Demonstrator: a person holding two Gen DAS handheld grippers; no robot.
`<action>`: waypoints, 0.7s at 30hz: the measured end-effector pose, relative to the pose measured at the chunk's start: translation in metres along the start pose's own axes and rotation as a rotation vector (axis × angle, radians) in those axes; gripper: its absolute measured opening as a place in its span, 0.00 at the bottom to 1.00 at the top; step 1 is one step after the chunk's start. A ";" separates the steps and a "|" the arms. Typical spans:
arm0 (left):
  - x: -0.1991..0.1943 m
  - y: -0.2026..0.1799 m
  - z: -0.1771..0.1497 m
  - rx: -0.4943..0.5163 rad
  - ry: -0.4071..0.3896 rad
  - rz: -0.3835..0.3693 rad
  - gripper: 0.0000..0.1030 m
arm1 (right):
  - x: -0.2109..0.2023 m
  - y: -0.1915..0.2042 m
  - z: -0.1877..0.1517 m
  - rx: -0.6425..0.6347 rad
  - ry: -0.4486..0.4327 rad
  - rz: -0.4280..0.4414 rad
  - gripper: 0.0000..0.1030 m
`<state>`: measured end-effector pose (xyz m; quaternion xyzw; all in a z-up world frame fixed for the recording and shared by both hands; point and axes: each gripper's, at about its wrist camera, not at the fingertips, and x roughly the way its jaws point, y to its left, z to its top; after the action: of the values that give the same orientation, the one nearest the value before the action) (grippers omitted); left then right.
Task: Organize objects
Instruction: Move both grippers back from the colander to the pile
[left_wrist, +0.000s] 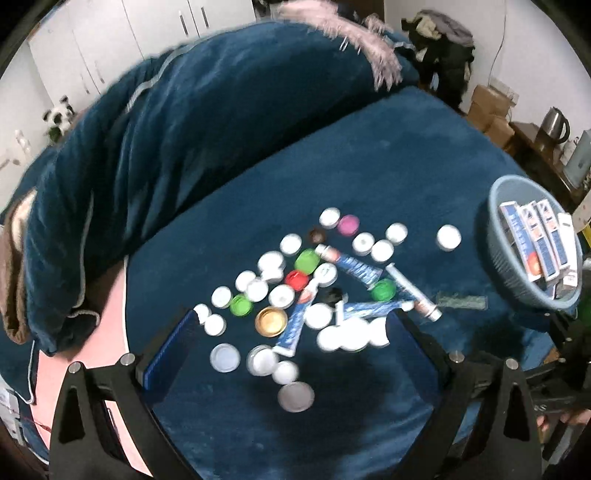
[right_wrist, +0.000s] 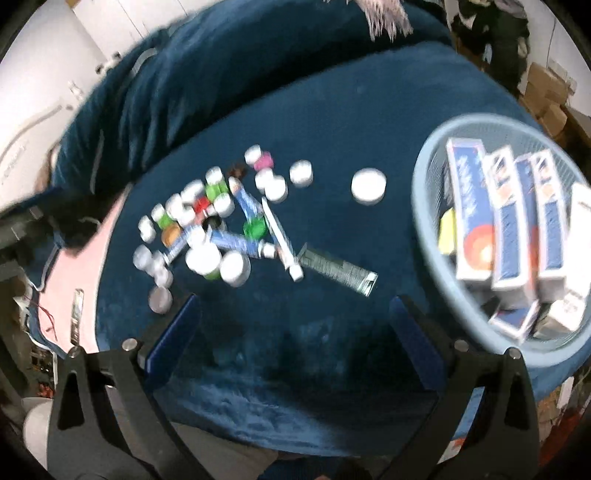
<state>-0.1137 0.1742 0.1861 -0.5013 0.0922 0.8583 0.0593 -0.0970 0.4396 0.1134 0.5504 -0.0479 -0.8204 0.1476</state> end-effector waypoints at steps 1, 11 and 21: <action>0.007 0.007 -0.001 -0.001 0.021 -0.012 0.98 | 0.014 0.001 -0.003 0.004 0.045 -0.022 1.00; 0.099 0.046 -0.048 -0.033 0.203 -0.122 0.98 | 0.098 0.000 -0.018 -0.029 0.242 -0.171 1.00; 0.125 0.057 -0.061 -0.126 0.236 -0.230 0.98 | 0.090 0.006 -0.043 -0.126 0.091 -0.202 1.00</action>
<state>-0.1339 0.1067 0.0533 -0.6087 -0.0134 0.7850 0.1141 -0.0877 0.4112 0.0180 0.5788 0.0660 -0.8066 0.1003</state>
